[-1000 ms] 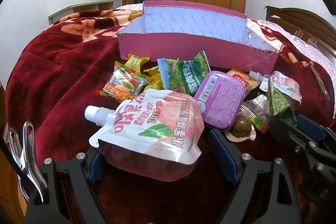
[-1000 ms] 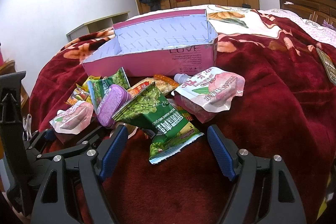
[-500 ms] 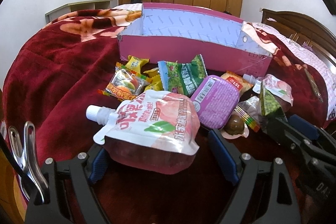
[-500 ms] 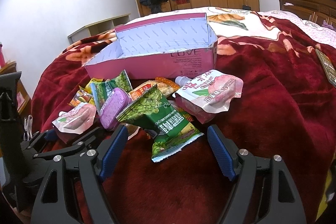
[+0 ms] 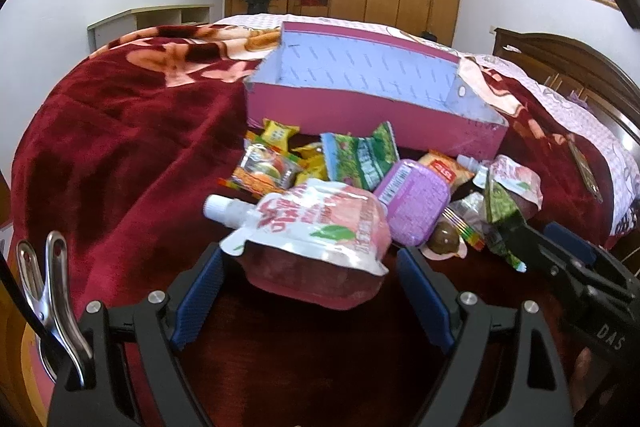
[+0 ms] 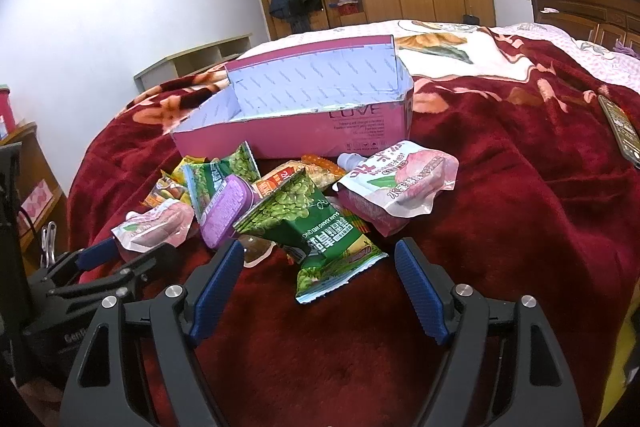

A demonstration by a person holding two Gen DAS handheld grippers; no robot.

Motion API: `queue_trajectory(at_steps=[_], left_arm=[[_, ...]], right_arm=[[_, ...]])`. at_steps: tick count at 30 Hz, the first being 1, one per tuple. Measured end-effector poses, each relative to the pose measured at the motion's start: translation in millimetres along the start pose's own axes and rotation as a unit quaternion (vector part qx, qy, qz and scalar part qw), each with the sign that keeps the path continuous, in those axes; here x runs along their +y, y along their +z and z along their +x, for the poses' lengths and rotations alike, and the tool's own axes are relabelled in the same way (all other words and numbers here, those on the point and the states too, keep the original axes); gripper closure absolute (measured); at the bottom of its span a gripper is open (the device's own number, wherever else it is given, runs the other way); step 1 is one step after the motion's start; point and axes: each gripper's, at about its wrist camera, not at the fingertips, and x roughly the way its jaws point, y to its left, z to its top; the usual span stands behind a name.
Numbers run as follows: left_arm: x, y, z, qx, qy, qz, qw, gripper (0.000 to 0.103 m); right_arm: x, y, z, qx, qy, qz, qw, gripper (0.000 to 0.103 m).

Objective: Organize snacks
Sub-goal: 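Lower the left tool onto the peach jelly pouch and close it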

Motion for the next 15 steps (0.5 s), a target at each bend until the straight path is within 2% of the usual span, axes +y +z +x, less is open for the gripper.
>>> queue_trajectory(at_steps=[8,15], left_arm=[[3,8,-8,-0.014,0.013,0.015,0.9997,0.013],[-11,17,10,-0.003,0.020,0.042,0.9989,0.013]], right_arm=[[-6,0,-2,-0.002,0.017,0.012,1.000,0.023],[-15,-2,0,0.006,0.031,0.032,0.999,0.023]])
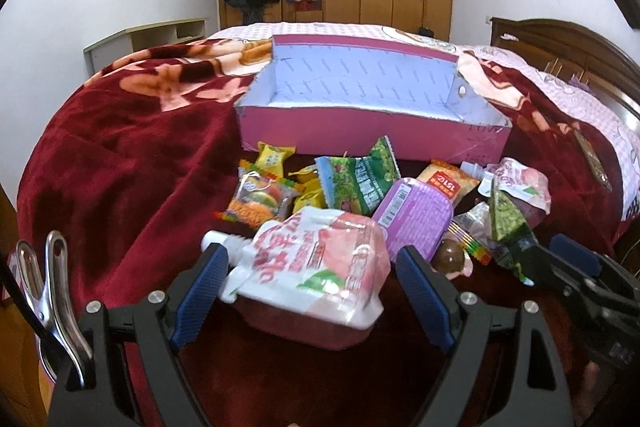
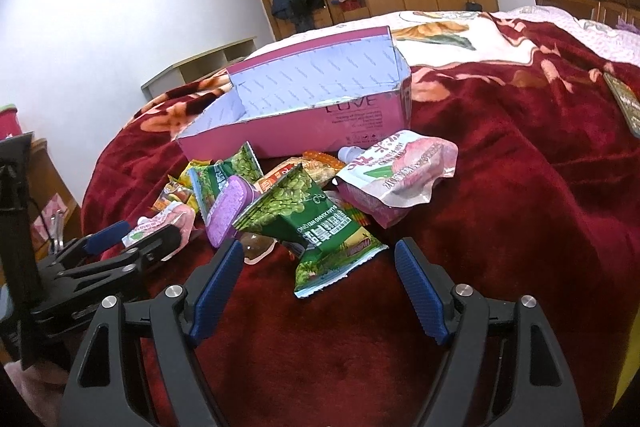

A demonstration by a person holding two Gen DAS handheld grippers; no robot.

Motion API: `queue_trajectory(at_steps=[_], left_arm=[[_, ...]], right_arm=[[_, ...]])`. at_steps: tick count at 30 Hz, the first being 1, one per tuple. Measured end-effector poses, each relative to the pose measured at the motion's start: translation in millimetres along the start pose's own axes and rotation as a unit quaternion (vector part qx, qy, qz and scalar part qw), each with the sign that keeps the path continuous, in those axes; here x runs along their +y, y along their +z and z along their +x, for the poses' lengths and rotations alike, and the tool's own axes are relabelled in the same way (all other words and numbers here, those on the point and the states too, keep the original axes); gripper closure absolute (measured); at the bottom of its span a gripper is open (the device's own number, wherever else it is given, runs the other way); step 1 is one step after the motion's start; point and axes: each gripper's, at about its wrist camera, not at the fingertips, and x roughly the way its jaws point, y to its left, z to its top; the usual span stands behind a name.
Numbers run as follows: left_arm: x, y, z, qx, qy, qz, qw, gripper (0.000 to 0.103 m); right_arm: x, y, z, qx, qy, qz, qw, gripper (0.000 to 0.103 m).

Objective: Organize snacks
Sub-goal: 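Lower the left tool onto the peach jelly pouch and close it, then close the right tool on the green pea snack bag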

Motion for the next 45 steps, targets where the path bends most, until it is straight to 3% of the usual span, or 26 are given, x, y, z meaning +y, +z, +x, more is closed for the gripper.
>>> queue_trajectory(at_steps=[14,19,22,34,45], left_arm=[[0,8,34,0.018,0.025,0.011,0.9995,0.014],[7,9,31,0.009,0.012,0.000,0.9999,0.016],[9,9,25,-0.005,0.003,0.000,1.0000,0.029],[14,5,8,-0.024,-0.022,-0.018,0.9993,0.029],[18,0,9,-0.032,-0.032,-0.021,0.9987,0.029]], right_arm=[[-6,-2,5,0.010,0.009,0.013,1.000,0.023],[-5,-3,7,0.013,0.005,0.009,1.000,0.023],[-4,-4,8,0.015,0.002,0.007,1.000,0.023],[6,0,10,0.022,-0.008,-0.014,1.000,0.023],[15,10,39,0.052,-0.015,-0.041,0.998,0.023]])
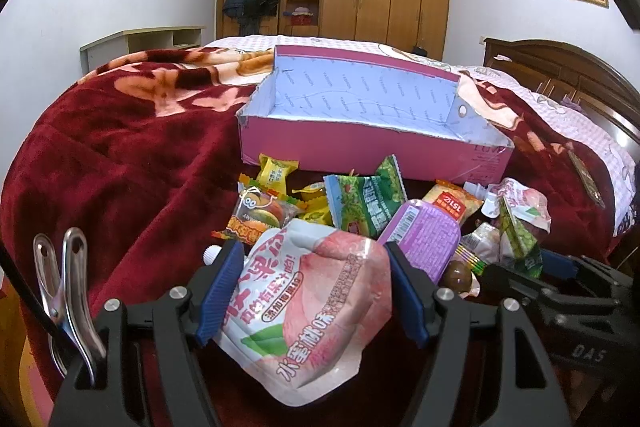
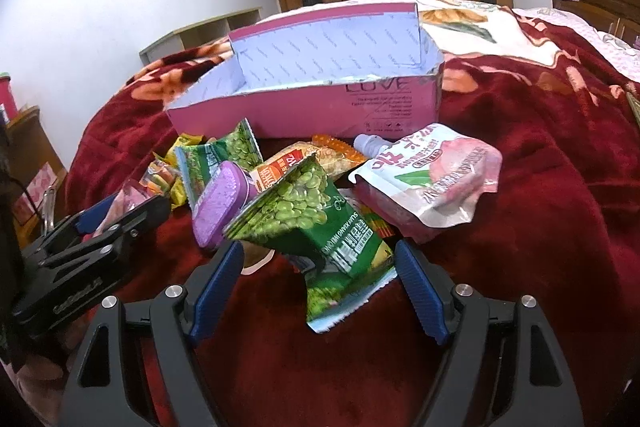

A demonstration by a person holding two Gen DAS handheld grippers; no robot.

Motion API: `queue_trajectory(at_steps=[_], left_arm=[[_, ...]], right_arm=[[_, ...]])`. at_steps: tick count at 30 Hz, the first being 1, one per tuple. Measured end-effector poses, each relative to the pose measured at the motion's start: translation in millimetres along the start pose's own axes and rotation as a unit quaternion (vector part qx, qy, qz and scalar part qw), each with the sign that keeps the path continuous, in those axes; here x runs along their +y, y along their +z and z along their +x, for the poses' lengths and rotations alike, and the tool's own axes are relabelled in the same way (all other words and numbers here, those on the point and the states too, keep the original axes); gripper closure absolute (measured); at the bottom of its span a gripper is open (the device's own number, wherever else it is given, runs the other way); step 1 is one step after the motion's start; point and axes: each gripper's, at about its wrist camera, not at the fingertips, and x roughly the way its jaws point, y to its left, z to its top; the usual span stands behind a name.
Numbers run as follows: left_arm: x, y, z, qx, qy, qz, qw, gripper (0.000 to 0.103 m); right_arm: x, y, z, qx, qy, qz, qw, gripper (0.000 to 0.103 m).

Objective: Organize snacks
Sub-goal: 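Close the right tool on the green pea snack bag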

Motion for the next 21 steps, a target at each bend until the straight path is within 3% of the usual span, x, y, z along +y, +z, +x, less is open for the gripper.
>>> queue_trajectory(at_steps=[5,9,15,21], left_arm=[[1,0,1,-0.001,-0.001,0.000,1.0000,0.029],[1,0,1,-0.001,-0.001,0.000,1.0000,0.029],[1,0,0,-0.002,-0.001,0.001,1.0000,0.029],[-4,1,-7,-0.009,-0.003,0.001,1.0000,0.029]], right_arm=[[-1,1,6,0.004,0.000,0.004,1.000,0.023],[-4,0,5,-0.002,-0.002,0.013,1.000,0.038],[-9,-1,0,-0.014,0.007,0.025,1.000,0.052],[-8,-4,-11,-0.034,0.013,0.023,0.999,0.055]])
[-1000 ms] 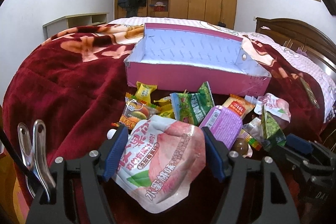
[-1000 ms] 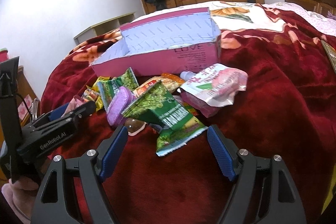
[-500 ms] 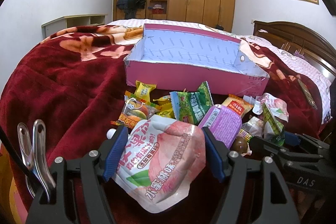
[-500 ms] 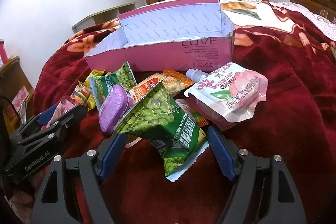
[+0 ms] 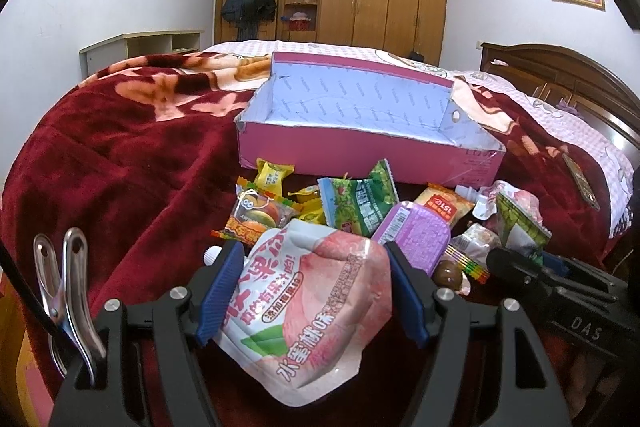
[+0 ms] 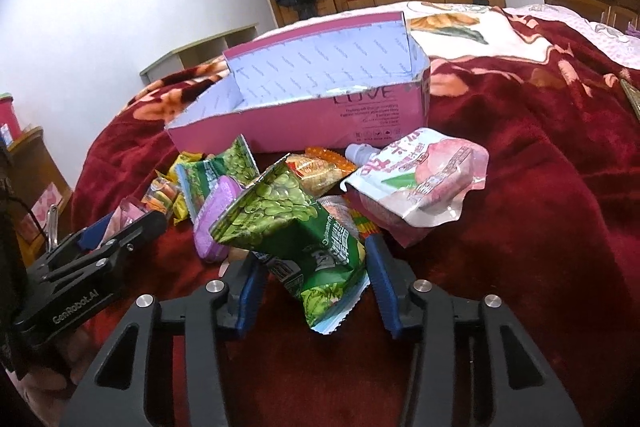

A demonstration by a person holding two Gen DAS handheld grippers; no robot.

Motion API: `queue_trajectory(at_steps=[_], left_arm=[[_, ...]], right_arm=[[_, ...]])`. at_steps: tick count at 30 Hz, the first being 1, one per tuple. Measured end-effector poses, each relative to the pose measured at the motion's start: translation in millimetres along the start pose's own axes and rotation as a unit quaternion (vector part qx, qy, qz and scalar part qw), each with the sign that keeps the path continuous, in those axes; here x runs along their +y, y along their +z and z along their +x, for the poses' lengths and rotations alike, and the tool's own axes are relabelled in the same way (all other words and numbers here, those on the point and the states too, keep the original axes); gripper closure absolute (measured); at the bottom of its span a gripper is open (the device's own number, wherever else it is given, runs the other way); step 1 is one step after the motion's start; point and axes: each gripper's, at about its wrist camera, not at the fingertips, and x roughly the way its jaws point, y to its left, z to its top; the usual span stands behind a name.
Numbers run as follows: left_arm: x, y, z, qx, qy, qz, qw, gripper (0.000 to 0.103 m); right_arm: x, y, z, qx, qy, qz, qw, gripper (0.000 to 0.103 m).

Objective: Organize snacks
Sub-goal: 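Close the right tool on the green pea snack bag, then lift the peach pouch with the left tool while the right tool carries the green bag into the pink box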

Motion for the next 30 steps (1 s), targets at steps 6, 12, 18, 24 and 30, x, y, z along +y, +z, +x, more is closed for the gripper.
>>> queue_trajectory(at_steps=[6,12,18,24,30], left_arm=[[-1,1,-7,-0.006,-0.002,-0.003,1.0000,0.029],[-4,4,-20,-0.017,-0.006,-0.006,0.9998,0.029],[-5,7,-32,-0.032,-0.006,-0.002,0.9995,0.029],[-5,14,-40,-0.043,-0.008,0.001,0.9990,0.029],[-6,24,-44,-0.052,-0.014,0.007,0.9985,0.029]], right_arm=[[8,-1,-16,-0.025,0.007,-0.015,1.000,0.056],[16,-2,-27,-0.038,0.013,-0.031,0.999,0.057],[20,-2,-37,-0.053,0.016,-0.037,0.998,0.058],[25,-1,-44,-0.060,0.020,-0.042,0.997,0.057],[25,3,-48,-0.063,0.029,-0.043,0.997,0.058]])
